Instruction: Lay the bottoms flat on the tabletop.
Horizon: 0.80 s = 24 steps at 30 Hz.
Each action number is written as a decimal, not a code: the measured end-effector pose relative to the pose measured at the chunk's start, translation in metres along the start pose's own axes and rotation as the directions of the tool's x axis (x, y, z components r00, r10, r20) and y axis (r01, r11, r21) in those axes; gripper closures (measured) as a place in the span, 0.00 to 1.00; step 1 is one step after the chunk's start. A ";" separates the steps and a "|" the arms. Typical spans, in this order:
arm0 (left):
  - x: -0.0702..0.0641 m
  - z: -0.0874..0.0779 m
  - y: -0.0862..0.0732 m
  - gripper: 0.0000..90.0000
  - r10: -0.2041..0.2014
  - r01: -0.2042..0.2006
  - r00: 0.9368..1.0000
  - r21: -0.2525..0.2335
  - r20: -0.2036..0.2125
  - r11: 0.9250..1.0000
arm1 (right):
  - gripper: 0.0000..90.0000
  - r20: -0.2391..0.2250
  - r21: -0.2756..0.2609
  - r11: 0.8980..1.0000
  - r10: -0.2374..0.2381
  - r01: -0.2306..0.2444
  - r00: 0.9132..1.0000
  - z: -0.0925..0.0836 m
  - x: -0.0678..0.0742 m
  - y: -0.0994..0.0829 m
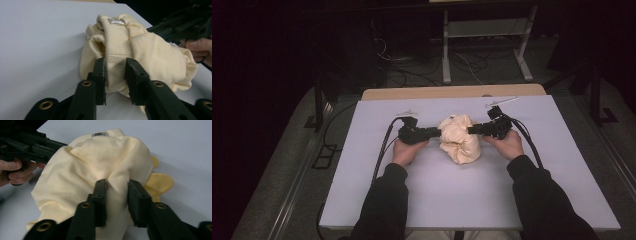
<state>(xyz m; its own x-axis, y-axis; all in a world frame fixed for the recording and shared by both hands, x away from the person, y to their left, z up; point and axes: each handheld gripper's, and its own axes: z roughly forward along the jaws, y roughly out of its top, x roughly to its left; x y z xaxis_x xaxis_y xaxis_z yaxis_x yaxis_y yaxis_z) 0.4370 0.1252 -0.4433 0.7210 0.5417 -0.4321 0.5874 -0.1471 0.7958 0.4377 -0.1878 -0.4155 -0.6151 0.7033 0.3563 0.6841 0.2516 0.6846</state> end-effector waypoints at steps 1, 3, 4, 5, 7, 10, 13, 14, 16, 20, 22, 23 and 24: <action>-0.001 0.000 0.000 0.78 0.004 -0.004 1.000 0.003 0.002 1.000 | 0.82 0.006 0.004 1.000 -0.001 0.001 1.000 0.000 0.000 0.000; 0.000 0.001 0.000 0.81 -0.008 0.008 1.000 0.000 0.009 1.000 | 0.84 0.013 0.007 1.000 0.002 -0.003 1.000 -0.001 0.001 -0.001; 0.001 0.000 0.000 0.83 -0.017 0.017 1.000 -0.001 0.012 1.000 | 0.85 0.013 0.004 1.000 0.000 0.000 1.000 -0.001 0.001 -0.002; 0.001 0.000 0.000 0.85 -0.020 0.020 1.000 0.002 0.012 1.000 | 0.86 0.014 -0.002 1.000 0.001 -0.001 1.000 -0.001 0.001 -0.004; 0.001 -0.001 0.000 0.87 -0.019 0.019 1.000 -0.001 0.013 1.000 | 0.86 0.013 -0.012 1.000 0.005 -0.004 1.000 -0.002 0.001 -0.006; -0.001 -0.003 0.002 0.91 -0.007 0.007 1.000 0.002 0.005 1.000 | 0.87 0.005 -0.023 1.000 0.014 -0.014 1.000 -0.005 0.001 -0.009; -0.004 -0.004 0.003 0.92 0.000 0.000 1.000 -0.002 0.005 1.000 | 0.88 -0.001 -0.036 0.999 0.012 -0.012 1.000 -0.009 0.001 -0.013; -0.005 -0.004 0.004 0.93 0.009 -0.009 1.000 -0.002 0.005 1.000 | 0.88 -0.002 -0.039 0.999 0.011 -0.011 1.000 -0.010 0.002 -0.014; -0.008 -0.005 0.005 0.93 0.017 -0.017 1.000 -0.006 0.001 1.000 | 0.88 -0.004 -0.043 0.999 0.010 -0.010 1.000 -0.013 0.002 -0.016; -0.014 -0.009 0.008 0.94 0.051 -0.052 0.999 -0.014 -0.018 0.999 | 0.89 -0.007 -0.063 0.998 -0.007 0.007 1.000 -0.020 0.005 -0.019; -0.016 -0.013 0.011 0.94 0.068 -0.068 0.997 -0.017 -0.026 0.998 | 0.89 -0.009 -0.073 0.997 -0.011 0.010 1.000 -0.024 0.006 -0.019; -0.018 -0.015 0.013 0.94 0.075 -0.076 0.997 -0.019 -0.029 0.997 | 0.89 -0.013 -0.079 0.997 -0.014 0.013 1.000 -0.026 0.006 -0.019; -0.019 -0.017 0.014 0.94 0.083 -0.084 0.996 -0.021 -0.033 0.996 | 0.89 -0.019 -0.088 0.996 -0.013 0.011 1.000 -0.028 0.007 -0.018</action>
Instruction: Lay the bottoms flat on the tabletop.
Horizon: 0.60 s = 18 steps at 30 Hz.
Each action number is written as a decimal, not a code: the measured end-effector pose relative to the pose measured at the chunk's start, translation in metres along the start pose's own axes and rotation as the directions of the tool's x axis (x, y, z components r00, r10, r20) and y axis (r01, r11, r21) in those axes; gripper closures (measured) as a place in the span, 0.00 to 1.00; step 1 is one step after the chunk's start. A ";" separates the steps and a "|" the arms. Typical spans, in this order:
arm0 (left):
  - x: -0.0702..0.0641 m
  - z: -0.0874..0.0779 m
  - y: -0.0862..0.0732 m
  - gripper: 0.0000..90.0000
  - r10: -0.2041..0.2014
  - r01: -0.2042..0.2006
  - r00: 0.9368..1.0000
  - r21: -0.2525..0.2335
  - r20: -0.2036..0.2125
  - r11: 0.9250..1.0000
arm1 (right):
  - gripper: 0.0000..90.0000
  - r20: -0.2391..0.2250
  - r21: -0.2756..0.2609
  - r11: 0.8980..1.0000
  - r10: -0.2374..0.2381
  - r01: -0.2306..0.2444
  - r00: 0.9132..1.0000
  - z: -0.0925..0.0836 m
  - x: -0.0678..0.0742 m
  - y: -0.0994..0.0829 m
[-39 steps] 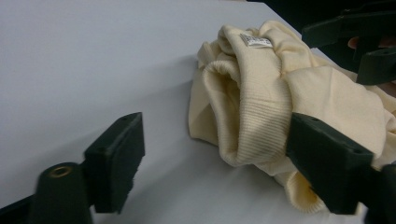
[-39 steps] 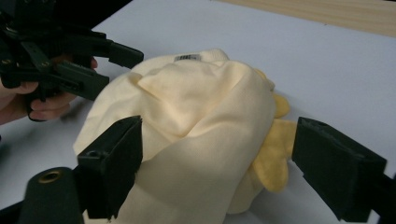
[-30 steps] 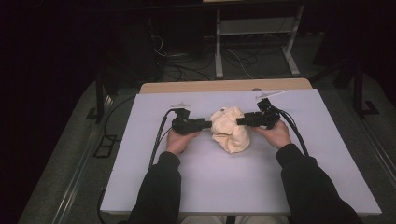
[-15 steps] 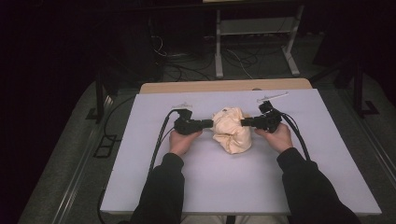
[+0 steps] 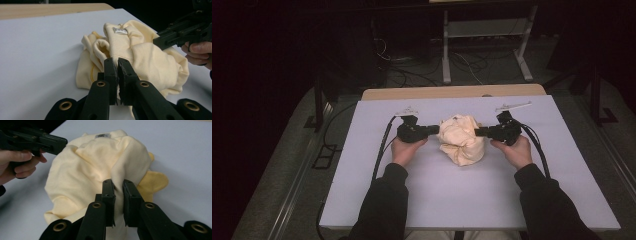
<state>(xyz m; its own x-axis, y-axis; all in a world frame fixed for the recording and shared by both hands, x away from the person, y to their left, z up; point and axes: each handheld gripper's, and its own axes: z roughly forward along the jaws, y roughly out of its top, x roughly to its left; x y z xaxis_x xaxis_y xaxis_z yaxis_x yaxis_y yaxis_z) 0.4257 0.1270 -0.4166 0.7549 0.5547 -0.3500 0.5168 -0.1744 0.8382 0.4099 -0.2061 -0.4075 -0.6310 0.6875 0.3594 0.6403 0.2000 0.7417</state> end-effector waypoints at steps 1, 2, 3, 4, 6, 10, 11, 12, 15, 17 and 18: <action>-0.001 -0.002 0.002 0.94 0.008 -0.008 1.000 0.000 -0.004 1.000 | 0.89 -0.006 -0.009 1.000 -0.003 0.003 1.000 -0.002 0.000 0.001; -0.001 -0.002 0.002 0.94 0.008 -0.008 1.000 0.000 -0.004 1.000 | 0.89 -0.006 -0.009 1.000 -0.003 0.003 1.000 -0.002 0.000 0.001; -0.004 -0.007 0.005 0.94 0.023 -0.023 1.000 -0.001 -0.008 1.000 | 0.89 -0.014 -0.024 1.000 -0.002 0.002 1.000 -0.007 0.002 0.002; -0.005 -0.009 0.007 0.94 0.029 -0.029 1.000 -0.001 -0.009 1.000 | 0.89 -0.017 -0.028 1.000 -0.007 0.007 1.000 -0.008 0.003 0.003; -0.007 -0.011 0.010 0.94 0.034 -0.035 0.999 -0.002 -0.009 0.999 | 0.89 -0.018 -0.031 0.999 -0.017 0.017 1.000 -0.012 0.005 0.003; -0.013 -0.019 0.020 0.95 0.048 -0.048 0.999 -0.003 -0.014 0.999 | 0.89 -0.024 -0.035 0.999 -0.017 0.016 1.000 -0.016 0.007 0.005; -0.014 -0.020 0.022 0.95 0.054 -0.054 0.998 -0.002 -0.016 0.999 | 0.89 -0.026 -0.038 0.999 -0.015 0.014 1.000 -0.017 0.007 0.006; -0.014 -0.020 0.022 0.95 0.054 -0.054 0.998 -0.002 -0.016 0.999 | 0.89 -0.024 -0.039 0.999 -0.015 0.014 1.000 -0.019 0.007 0.007; -0.022 -0.025 0.033 0.95 0.078 -0.078 0.997 0.003 -0.027 0.997 | 0.89 -0.018 -0.047 0.999 -0.017 0.016 1.000 -0.025 0.008 0.014; -0.025 -0.027 0.035 0.95 0.087 -0.087 0.996 0.002 -0.030 0.996 | 0.89 -0.013 -0.053 0.998 -0.023 0.022 1.000 -0.031 0.010 0.020; -0.029 -0.031 0.041 0.95 0.098 -0.099 0.995 0.001 -0.035 0.995 | 0.89 -0.009 -0.056 0.998 -0.025 0.025 1.000 -0.033 0.011 0.022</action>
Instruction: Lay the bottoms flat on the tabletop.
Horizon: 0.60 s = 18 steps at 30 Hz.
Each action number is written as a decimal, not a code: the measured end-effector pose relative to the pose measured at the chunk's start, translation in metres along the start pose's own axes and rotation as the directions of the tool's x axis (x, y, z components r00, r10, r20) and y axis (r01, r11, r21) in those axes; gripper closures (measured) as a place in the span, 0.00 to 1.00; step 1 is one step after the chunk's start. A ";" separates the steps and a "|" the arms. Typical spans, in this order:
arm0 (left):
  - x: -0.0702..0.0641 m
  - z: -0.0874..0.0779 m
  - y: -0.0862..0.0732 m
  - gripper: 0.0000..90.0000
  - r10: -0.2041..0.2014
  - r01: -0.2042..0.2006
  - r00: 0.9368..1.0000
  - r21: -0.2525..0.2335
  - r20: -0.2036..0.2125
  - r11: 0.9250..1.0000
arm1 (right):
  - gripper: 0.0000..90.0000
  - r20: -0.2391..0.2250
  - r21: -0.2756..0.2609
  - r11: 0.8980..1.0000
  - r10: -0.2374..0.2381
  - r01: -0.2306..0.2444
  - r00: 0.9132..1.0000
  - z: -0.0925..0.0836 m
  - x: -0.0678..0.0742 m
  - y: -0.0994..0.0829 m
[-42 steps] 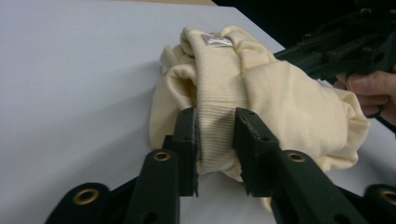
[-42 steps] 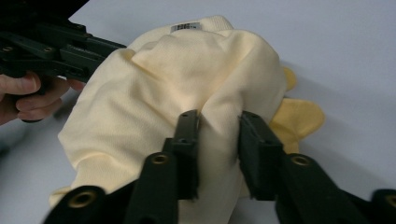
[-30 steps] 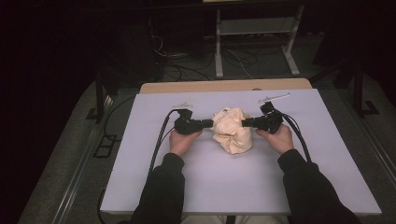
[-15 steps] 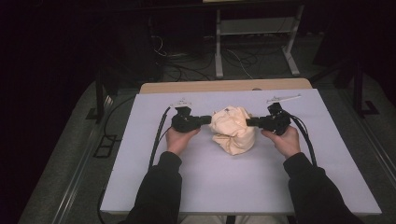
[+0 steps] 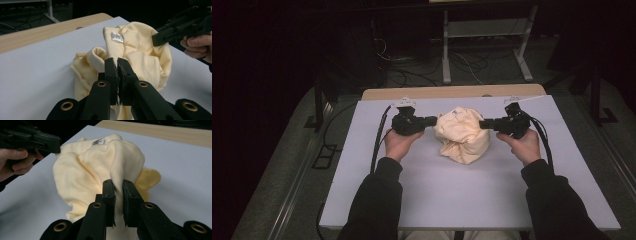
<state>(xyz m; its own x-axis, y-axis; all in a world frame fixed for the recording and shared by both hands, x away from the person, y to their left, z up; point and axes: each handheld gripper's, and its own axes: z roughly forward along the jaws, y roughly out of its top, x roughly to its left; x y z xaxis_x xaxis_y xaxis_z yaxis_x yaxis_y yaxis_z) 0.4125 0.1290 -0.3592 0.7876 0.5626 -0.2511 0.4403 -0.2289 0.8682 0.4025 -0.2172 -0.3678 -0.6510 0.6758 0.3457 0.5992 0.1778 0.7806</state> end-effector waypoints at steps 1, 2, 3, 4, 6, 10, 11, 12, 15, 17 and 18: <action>-0.001 -0.002 0.002 0.96 0.005 -0.005 1.000 -0.002 -0.002 1.000 | 0.89 0.002 -0.003 1.000 -0.006 0.006 1.000 -0.002 0.001 0.003; -0.003 -0.005 0.006 0.96 0.009 -0.009 1.000 -0.004 -0.006 1.000 | 0.89 0.002 -0.006 1.000 -0.008 0.008 1.000 -0.004 0.002 0.005; -0.004 -0.007 0.008 0.96 0.014 -0.014 1.000 -0.005 -0.008 1.000 | 0.89 0.003 -0.009 1.000 -0.013 0.013 1.000 -0.007 0.004 0.009; -0.004 -0.007 0.008 0.96 0.014 -0.014 1.000 -0.005 -0.008 1.000 | 0.89 0.004 -0.010 1.000 -0.017 0.017 1.000 -0.008 0.006 0.011; -0.010 -0.016 0.018 0.96 0.034 -0.035 0.999 -0.012 -0.016 0.999 | 0.89 0.007 -0.018 0.999 -0.027 0.028 1.000 -0.012 0.009 0.016; -0.016 -0.024 0.030 0.96 0.055 -0.056 0.998 -0.025 -0.027 0.998 | 0.89 0.010 -0.026 0.999 -0.042 0.042 0.999 -0.018 0.015 0.026; -0.018 -0.026 0.034 0.96 0.060 -0.060 0.998 -0.025 -0.030 0.998 | 0.89 0.011 -0.028 0.999 -0.045 0.046 0.999 -0.020 0.017 0.029; -0.020 -0.028 0.038 0.96 0.068 -0.069 0.997 -0.027 -0.034 0.997 | 0.89 0.011 -0.030 0.998 -0.046 0.046 0.999 -0.021 0.018 0.031; -0.024 -0.032 0.049 0.96 0.083 -0.084 0.996 -0.033 -0.037 0.996 | 0.89 0.016 -0.037 0.998 -0.059 0.059 0.998 -0.026 0.021 0.039; -0.028 -0.035 0.057 0.97 0.095 -0.097 0.995 -0.043 -0.038 0.994 | 0.89 0.021 -0.042 0.997 -0.070 0.071 0.997 -0.031 0.024 0.045; -0.029 -0.036 0.062 0.97 0.099 -0.101 0.994 -0.049 -0.038 0.994 | 0.89 0.025 -0.044 0.996 -0.073 0.074 0.997 -0.033 0.025 0.047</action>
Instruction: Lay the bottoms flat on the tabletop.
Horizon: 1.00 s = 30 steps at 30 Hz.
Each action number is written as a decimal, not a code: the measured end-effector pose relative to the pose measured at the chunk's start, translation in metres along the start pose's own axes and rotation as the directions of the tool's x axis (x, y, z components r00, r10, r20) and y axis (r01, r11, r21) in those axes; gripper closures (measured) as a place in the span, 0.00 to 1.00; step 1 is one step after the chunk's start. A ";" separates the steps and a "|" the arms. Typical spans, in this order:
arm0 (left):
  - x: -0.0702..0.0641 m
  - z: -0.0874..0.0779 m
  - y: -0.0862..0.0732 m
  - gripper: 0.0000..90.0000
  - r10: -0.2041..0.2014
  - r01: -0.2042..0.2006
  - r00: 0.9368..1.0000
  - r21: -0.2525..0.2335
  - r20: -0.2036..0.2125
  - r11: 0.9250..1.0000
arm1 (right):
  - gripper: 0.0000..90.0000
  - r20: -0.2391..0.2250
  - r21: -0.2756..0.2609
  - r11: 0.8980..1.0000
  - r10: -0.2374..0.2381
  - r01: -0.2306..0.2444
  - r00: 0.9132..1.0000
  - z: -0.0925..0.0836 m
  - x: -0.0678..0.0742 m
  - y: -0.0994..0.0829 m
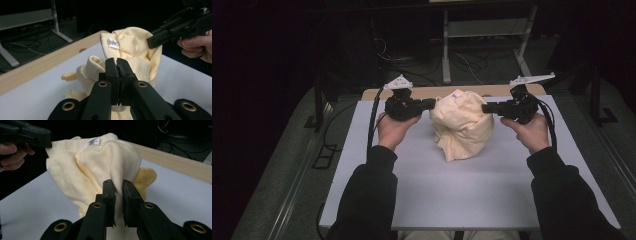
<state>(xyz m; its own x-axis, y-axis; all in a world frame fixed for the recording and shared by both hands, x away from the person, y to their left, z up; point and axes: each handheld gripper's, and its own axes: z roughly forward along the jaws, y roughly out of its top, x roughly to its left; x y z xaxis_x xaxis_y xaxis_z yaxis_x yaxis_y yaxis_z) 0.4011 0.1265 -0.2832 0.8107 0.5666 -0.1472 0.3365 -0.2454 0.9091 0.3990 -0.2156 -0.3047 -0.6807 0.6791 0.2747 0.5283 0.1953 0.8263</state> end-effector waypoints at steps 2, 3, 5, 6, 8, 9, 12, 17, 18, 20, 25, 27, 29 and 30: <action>-0.002 -0.001 0.008 0.97 0.004 -0.004 1.000 -0.012 0.006 1.000 | 0.89 0.003 -0.009 1.000 -0.006 0.006 1.000 -0.006 0.001 0.006; -0.002 -0.001 0.008 0.97 0.004 -0.004 1.000 -0.012 0.006 1.000 | 0.89 0.005 -0.013 1.000 -0.008 0.008 1.000 -0.009 0.001 0.008; -0.007 -0.001 0.020 0.97 0.024 -0.024 1.000 -0.015 0.002 1.000 | 0.89 0.010 -0.021 1.000 -0.011 0.011 1.000 -0.015 0.002 0.013; -0.007 -0.001 0.020 0.97 0.024 -0.024 1.000 -0.015 0.002 1.000 | 0.89 0.010 -0.021 1.000 -0.011 0.011 1.000 -0.015 0.002 0.013; -0.011 -0.001 0.026 0.97 0.041 -0.040 0.999 -0.015 0.004 0.999 | 0.90 0.021 -0.026 0.999 -0.020 0.020 1.000 -0.023 0.002 0.018; -0.014 0.001 0.030 0.97 0.047 -0.047 0.999 -0.018 0.008 0.999 | 0.90 0.027 -0.030 0.999 -0.025 0.026 0.999 -0.030 0.003 0.023; -0.017 0.002 0.034 0.98 0.056 -0.056 0.998 -0.014 0.014 0.998 | 0.90 0.032 -0.040 0.999 -0.032 0.033 0.999 -0.040 0.004 0.029; -0.017 0.009 0.026 0.98 0.046 -0.046 0.999 -0.010 0.018 0.999 | 0.90 0.019 -0.057 0.998 -0.031 0.032 0.999 -0.052 0.008 0.030; -0.016 0.011 0.022 0.98 0.040 -0.040 0.999 -0.003 0.017 0.999 | 0.90 0.017 -0.057 0.998 -0.032 0.033 0.999 -0.051 0.008 0.028; -0.012 0.015 0.012 0.98 0.023 -0.023 1.000 0.015 0.009 1.000 | 0.90 -0.003 -0.050 0.999 -0.020 0.020 1.000 -0.048 0.009 0.020; -0.003 0.019 -0.009 0.98 -0.015 0.015 1.000 0.038 -0.012 0.999 | 0.90 -0.051 -0.040 0.999 0.004 -0.006 0.999 -0.035 0.010 0.007; 0.006 0.020 -0.022 0.98 -0.048 0.050 0.998 0.051 -0.029 0.997 | 0.90 -0.082 -0.026 1.000 0.013 -0.015 0.997 -0.024 0.014 0.000; 0.011 0.019 -0.030 0.98 -0.071 0.073 0.997 0.058 -0.038 0.996 | 0.90 -0.096 -0.017 1.000 0.009 -0.011 0.995 -0.017 0.018 -0.004; 0.013 0.019 -0.034 0.98 -0.080 0.083 0.996 0.061 -0.043 0.995 | 0.90 -0.102 -0.013 1.000 0.007 -0.009 0.995 -0.015 0.020 -0.005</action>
<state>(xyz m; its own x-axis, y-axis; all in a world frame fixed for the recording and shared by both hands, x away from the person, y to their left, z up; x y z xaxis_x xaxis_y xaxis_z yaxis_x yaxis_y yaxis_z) 0.4092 0.1274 -0.3235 0.7599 0.6175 -0.2031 0.4314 -0.2454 0.8681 0.3756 -0.2135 -0.2957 -0.7251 0.6046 0.3296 0.5275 0.1799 0.8303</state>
